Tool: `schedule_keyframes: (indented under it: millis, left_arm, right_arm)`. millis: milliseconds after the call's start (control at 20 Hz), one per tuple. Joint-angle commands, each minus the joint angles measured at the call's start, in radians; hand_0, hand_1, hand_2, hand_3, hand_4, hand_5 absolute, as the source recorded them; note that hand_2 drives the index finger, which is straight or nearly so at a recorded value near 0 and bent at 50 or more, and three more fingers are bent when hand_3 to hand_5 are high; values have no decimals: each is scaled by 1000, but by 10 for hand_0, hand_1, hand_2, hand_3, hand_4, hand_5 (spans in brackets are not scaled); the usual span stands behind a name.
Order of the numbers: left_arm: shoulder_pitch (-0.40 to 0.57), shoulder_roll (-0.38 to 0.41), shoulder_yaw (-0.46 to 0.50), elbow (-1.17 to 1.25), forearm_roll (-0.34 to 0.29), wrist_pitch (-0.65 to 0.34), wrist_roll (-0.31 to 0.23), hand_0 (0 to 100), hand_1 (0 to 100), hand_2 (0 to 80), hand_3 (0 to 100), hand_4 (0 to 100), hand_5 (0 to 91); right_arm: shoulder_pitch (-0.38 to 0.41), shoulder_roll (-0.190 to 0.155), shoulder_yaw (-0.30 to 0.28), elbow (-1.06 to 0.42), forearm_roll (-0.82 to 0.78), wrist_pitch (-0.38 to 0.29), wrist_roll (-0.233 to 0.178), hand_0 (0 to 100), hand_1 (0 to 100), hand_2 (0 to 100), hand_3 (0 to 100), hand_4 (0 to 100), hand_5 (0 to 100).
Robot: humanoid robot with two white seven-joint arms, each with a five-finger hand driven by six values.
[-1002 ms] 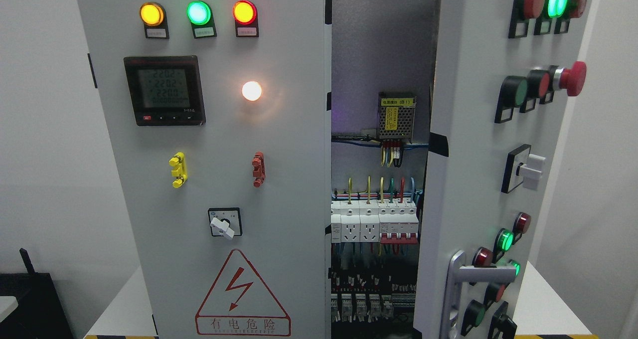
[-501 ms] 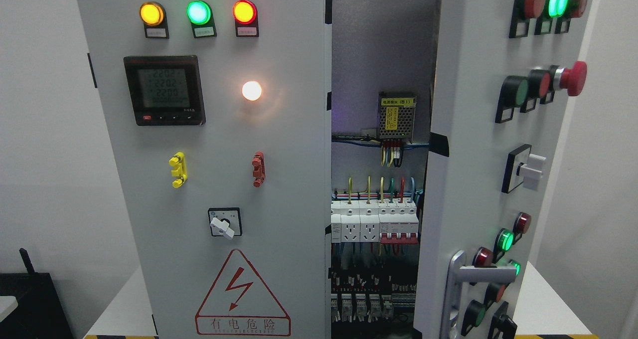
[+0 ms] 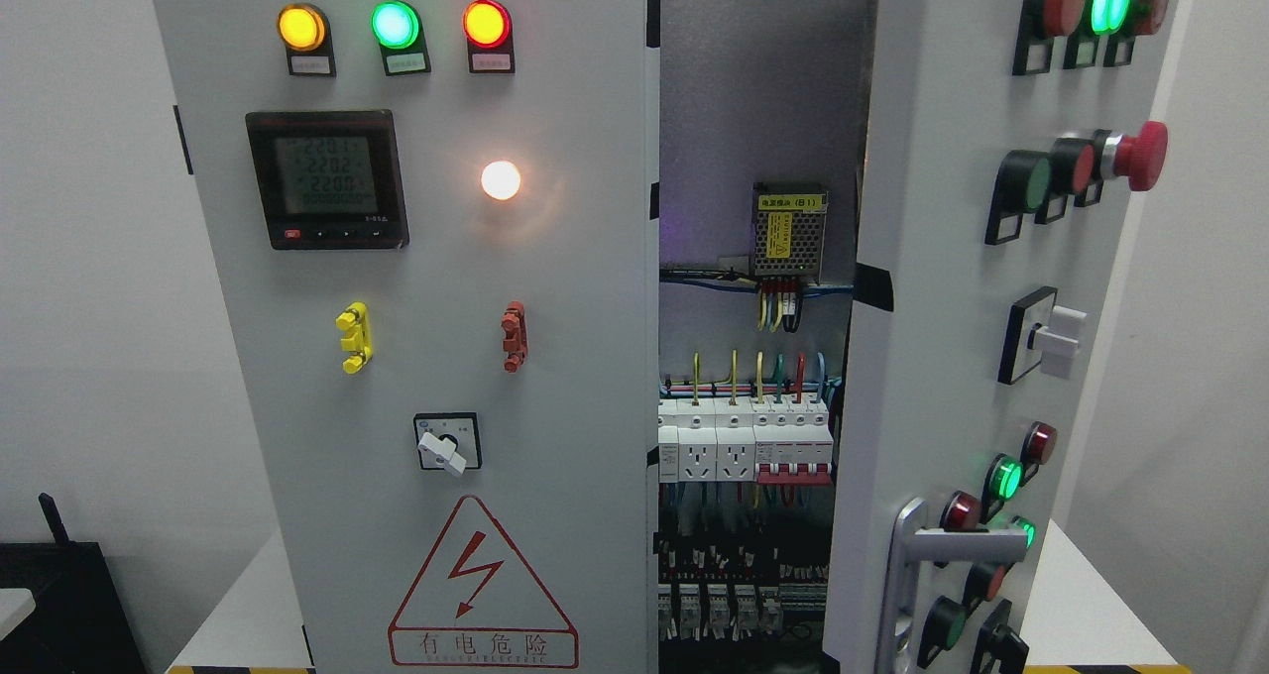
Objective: Open door with both hands
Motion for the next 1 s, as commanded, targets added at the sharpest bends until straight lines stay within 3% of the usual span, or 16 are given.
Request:
schedule_keyframes:
  millis: [0,250,651,851,952]
  left_arm:
    - [-30,195,200,-35,64,31,-7,0,0,0,0,31,0]
    - [-80,289,192,-40,66,68,-8,0,0,0,0,31,0]
    - [-87,303,140,-95,76,79,-7,0,0,0,0,31,0]
    - [-81,355,86,-86,168,74,-7,0,0,0,0,31,0]
    - [-89,372,77,-89,172,76,-7,0,0,0,0,31,0]
  right_arm:
    - [0,1,0,1,0,0,0,107,0,0,0,0,0]
    - [0,-1,0,-1,0,0,0,107,0,0,0,0,0]
    - [0,-1,0,1,0,0,0,107,0,0,0,0,0]
    - [0,-1,0,1,0,0,0,106,0,0,0,0,0]
    - [0,-1,0,1,0,0,0,106,0,0,0,0,0]
